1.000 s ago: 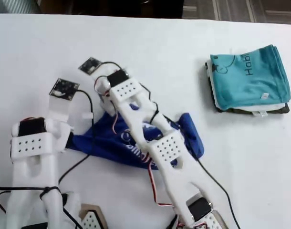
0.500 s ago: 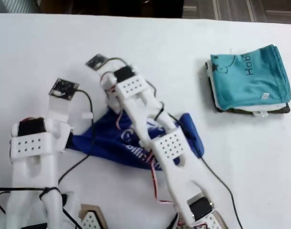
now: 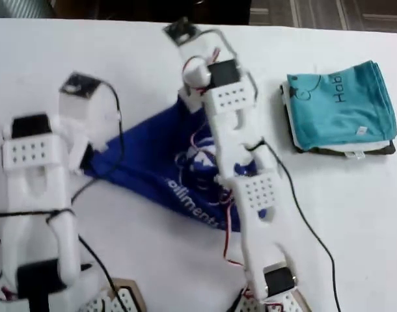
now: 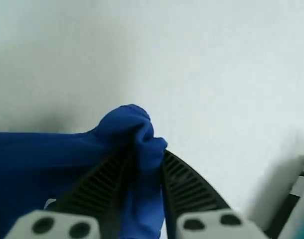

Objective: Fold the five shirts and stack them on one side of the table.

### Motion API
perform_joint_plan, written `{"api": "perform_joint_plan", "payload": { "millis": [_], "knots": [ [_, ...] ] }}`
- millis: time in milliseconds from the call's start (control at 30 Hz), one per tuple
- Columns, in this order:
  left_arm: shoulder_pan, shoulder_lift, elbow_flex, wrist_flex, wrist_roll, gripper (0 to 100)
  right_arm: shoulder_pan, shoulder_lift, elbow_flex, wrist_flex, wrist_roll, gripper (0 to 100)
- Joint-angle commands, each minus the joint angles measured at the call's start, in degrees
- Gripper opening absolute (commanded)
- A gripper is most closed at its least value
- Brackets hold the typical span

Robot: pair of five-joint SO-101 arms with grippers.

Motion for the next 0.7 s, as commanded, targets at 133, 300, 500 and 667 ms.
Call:
{"api": "perform_joint_plan", "payload": {
  "millis": [133, 300, 500, 667],
  "knots": [
    [1.14, 11.08, -30.11, 13.19, -0.18, 3, 3.38, -26.77, 20.04, 1.19, -0.44, 2.1],
    [1.32, 16.0, -38.99, 13.27, -0.18, 3, 5.85, -39.52, 25.14, 1.19, 0.0, 2.1],
    [4.4, 16.09, -44.44, 13.36, -0.18, 3, 12.35, -45.05, 26.02, 1.1, 0.0, 2.1],
    [5.8, 12.04, -48.92, 13.36, -0.18, 3, 15.96, -48.48, 25.85, 1.1, -0.09, 2.1]
  ]
}}
